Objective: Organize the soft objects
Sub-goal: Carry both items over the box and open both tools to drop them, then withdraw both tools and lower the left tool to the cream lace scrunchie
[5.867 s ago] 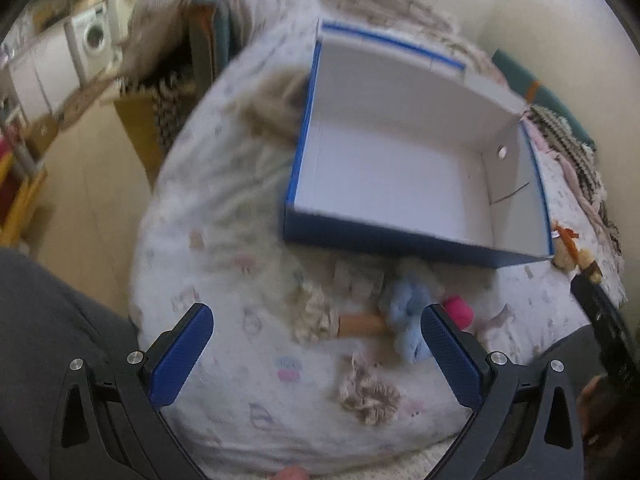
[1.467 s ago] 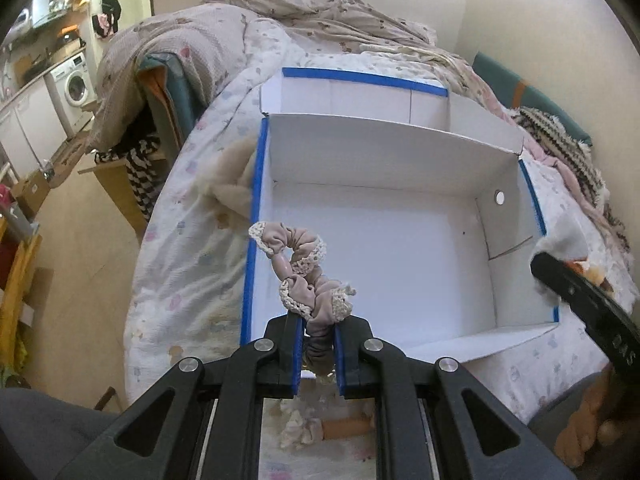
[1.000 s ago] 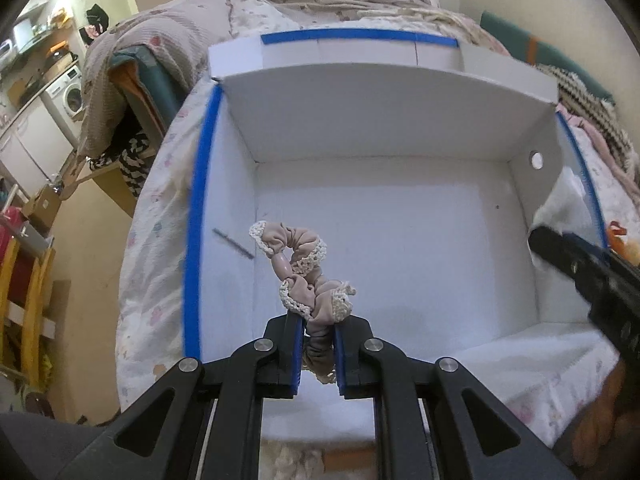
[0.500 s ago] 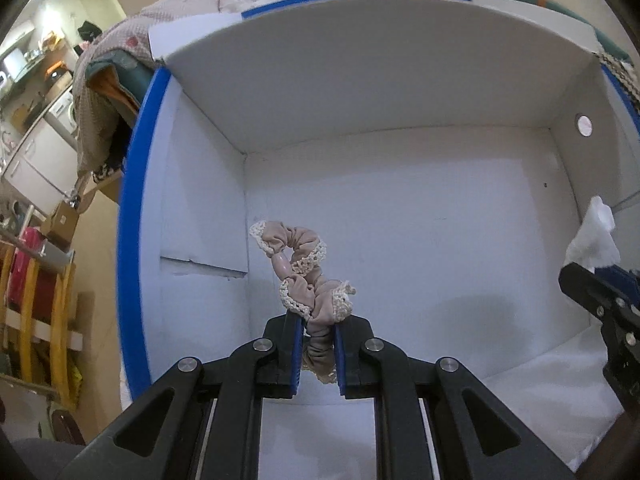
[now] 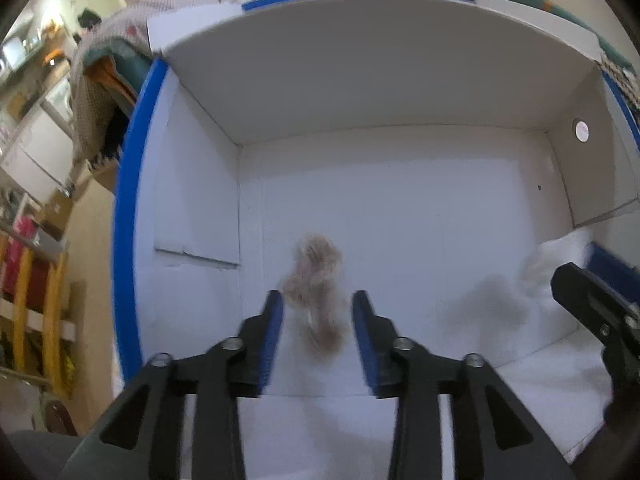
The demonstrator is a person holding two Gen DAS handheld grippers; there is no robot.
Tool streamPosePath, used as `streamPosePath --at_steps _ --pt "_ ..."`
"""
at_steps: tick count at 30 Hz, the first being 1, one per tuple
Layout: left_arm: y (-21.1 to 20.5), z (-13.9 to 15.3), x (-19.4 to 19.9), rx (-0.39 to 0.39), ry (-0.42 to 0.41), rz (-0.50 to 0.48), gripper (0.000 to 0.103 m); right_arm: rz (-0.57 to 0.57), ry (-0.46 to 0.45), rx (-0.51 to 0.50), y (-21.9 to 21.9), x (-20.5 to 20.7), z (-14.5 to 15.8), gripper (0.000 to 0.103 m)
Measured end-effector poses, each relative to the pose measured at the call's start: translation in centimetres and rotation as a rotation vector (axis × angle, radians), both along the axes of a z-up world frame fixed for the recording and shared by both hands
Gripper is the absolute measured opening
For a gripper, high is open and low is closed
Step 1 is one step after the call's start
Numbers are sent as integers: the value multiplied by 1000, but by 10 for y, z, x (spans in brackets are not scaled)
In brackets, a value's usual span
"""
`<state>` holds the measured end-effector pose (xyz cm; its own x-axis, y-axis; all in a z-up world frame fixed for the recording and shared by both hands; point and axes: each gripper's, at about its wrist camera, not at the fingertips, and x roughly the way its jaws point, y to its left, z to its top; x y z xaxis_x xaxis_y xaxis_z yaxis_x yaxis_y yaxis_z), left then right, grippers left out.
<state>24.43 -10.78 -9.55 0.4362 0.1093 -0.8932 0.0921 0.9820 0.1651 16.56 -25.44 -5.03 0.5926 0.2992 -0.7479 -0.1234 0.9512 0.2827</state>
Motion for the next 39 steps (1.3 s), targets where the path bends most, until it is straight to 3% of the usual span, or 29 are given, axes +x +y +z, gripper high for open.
streamPosePath --at_steps 2,4,10,31,35,39 --pt "0 4 -4 37 -28 -10 54 0 -36 -21 1 -3 7 61" --pt "2 10 -6 32 -45 -8 58 -12 -57 -6 -2 -5 11 75" --pt "8 23 -10 6 -85 -6 66 -14 -103 100 -12 -10 25 103" --pt "32 67 -66 -112 -162 11 66 -86 -153 74 -16 -41 38 103" --pt "34 72 -80 -78 -191 -28 66 -85 -152 62 -14 -52 40 103" --pt "41 76 -93 -100 -197 -40 66 -86 -125 47 -13 -65 37 103"
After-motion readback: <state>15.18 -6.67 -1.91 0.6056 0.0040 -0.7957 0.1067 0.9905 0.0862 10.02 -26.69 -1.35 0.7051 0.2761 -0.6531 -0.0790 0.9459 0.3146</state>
